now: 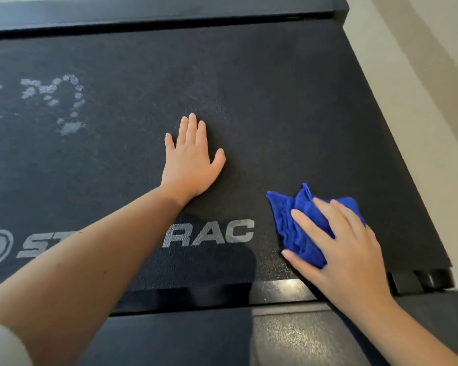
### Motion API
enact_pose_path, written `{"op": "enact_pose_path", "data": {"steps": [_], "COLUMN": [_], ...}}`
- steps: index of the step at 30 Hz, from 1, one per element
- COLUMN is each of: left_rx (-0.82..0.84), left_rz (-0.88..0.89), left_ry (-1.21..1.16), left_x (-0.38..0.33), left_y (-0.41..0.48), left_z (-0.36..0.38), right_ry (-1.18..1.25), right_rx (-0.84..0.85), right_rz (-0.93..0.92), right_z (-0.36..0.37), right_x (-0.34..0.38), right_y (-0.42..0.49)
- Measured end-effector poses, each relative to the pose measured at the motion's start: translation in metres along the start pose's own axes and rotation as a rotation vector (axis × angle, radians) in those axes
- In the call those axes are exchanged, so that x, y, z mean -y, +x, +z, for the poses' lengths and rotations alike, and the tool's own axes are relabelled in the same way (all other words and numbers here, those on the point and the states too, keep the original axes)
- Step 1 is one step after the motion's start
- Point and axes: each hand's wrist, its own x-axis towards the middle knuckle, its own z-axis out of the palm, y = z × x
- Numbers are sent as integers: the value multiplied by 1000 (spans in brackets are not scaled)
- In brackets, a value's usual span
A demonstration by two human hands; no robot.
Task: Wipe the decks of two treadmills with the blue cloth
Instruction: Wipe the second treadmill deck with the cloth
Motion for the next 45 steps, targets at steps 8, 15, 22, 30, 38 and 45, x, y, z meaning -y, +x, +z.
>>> {"op": "enact_pose_path", "data": {"steps": [8,15,22,30,38,45], "left_rx": [94,9,41,13,27,10], "left_rz": [272,155,147,117,101,103], "left_ry": [61,-7,-52,-57,-80,-98], "left_x": [57,108,109,110,108,108], "left_y": [-20,-29,-27,-28,-27,-27], "left_z": [-22,-23,-20,-20,-23,-22], "right_ry": [-34,12,12,62,2,37], "right_rx": [-16,73,13,-89,134,39], "right_rz": [35,-196,-49,-155,10,-316], "right_z": [15,51,42,72,114,76], "right_x": [51,130,80,90,88,92], "right_y": [9,55,49,140,306,168]}}
